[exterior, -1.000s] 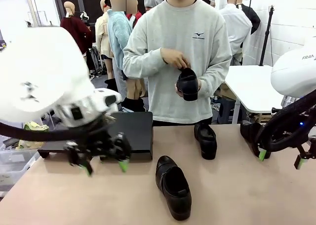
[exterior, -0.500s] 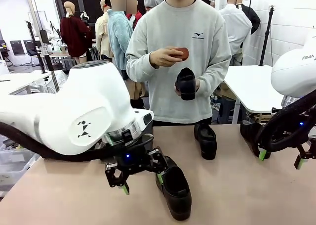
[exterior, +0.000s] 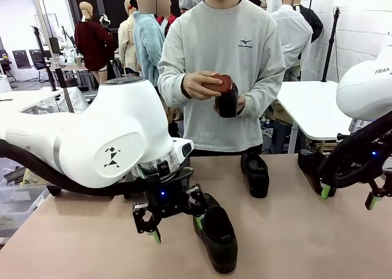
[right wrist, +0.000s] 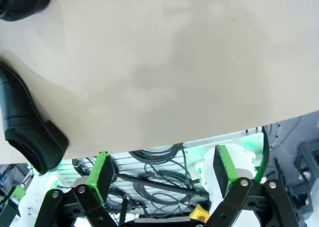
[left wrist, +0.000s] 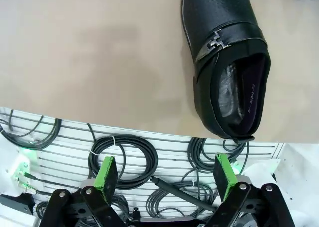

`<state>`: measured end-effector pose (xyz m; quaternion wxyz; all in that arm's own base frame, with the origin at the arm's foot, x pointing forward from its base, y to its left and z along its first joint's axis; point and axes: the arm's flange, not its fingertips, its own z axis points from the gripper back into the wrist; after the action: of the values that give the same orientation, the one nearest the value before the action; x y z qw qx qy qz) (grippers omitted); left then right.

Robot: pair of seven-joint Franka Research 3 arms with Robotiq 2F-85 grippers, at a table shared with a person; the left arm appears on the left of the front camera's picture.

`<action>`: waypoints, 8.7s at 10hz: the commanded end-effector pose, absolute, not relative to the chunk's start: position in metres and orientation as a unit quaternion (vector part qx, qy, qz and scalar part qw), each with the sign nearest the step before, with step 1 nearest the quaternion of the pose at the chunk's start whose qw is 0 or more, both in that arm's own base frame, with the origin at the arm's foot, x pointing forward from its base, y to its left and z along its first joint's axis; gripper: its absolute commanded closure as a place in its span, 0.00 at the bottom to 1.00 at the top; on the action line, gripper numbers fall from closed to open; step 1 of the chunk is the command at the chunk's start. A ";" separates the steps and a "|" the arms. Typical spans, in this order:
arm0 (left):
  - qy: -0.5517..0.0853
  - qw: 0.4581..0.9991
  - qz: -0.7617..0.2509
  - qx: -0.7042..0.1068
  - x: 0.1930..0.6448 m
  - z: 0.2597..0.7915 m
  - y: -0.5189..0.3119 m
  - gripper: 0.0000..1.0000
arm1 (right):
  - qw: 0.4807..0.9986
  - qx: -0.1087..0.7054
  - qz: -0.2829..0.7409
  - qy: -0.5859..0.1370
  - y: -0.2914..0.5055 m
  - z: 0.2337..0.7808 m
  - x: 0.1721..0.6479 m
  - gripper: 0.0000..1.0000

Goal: Organize the shoes by placing them on the stand.
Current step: Place the Shoe from the middle of the table onto the Shoes Stand.

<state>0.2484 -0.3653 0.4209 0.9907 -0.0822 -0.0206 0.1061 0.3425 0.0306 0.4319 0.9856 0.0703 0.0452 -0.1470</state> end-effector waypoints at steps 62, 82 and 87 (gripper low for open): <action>-0.239 0.960 0.143 -0.004 0.484 0.486 0.016 1.00 | 0.985 0.068 -0.150 0.045 0.030 0.433 0.342 0.00; -0.200 0.967 0.152 0.039 0.521 0.445 0.056 0.21 | 0.985 0.068 -0.150 0.045 0.030 0.433 0.342 0.00; -0.223 0.959 0.158 0.081 0.514 0.463 0.054 0.00 | 0.985 0.068 -0.150 0.045 0.030 0.433 0.342 0.00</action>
<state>0.5176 0.0583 0.4559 0.9630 0.0603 -0.2197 0.1439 0.3423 0.0296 0.4324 0.9854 0.0709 0.0446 -0.1483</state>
